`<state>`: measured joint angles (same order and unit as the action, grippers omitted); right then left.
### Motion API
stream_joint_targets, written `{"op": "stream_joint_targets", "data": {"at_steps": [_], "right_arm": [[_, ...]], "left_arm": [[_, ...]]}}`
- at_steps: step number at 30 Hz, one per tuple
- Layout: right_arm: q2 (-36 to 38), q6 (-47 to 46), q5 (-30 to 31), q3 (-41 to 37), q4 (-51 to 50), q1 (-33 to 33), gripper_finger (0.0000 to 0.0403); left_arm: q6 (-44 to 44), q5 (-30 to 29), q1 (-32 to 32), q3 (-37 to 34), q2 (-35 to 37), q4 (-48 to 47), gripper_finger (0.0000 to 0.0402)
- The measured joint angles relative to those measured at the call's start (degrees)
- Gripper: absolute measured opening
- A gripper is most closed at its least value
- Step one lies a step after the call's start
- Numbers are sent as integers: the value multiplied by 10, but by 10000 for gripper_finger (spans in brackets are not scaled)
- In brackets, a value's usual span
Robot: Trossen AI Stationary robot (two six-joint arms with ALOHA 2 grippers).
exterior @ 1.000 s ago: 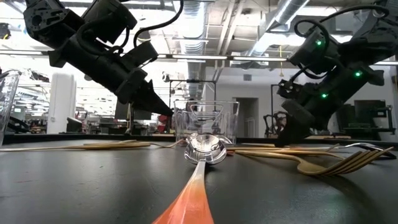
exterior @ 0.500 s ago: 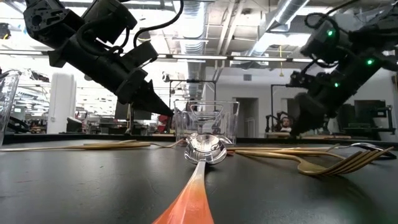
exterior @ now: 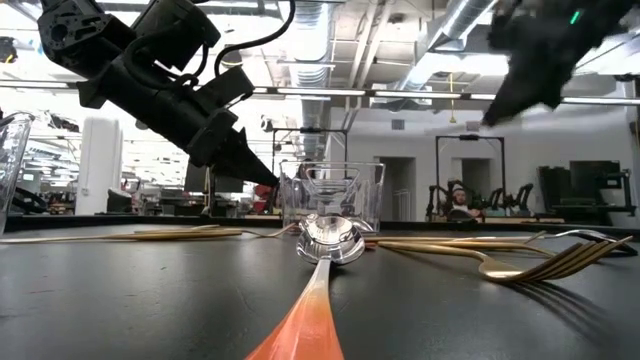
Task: Sort silverware by color (type)
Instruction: Put the gold knife into the bottom right transparent bin, then put the gold fork into the bottom left transparent bin
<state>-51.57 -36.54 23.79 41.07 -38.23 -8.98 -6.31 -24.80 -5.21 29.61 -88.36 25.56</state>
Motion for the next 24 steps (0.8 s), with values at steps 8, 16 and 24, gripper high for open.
{"op": "stream_joint_targets", "data": {"at_steps": [8,16,24], "right_arm": [[29,-166,-177,70,-160,-171,17],[15,-498,-263,69,-260,-347,13],[-54,-639,-148,69,-204,-428,17]], "left_arm": [[0,-15,0,0,0,0,84],[12,-16,0,0,0,21,84],[20,-12,0,0,0,53,84]]}}
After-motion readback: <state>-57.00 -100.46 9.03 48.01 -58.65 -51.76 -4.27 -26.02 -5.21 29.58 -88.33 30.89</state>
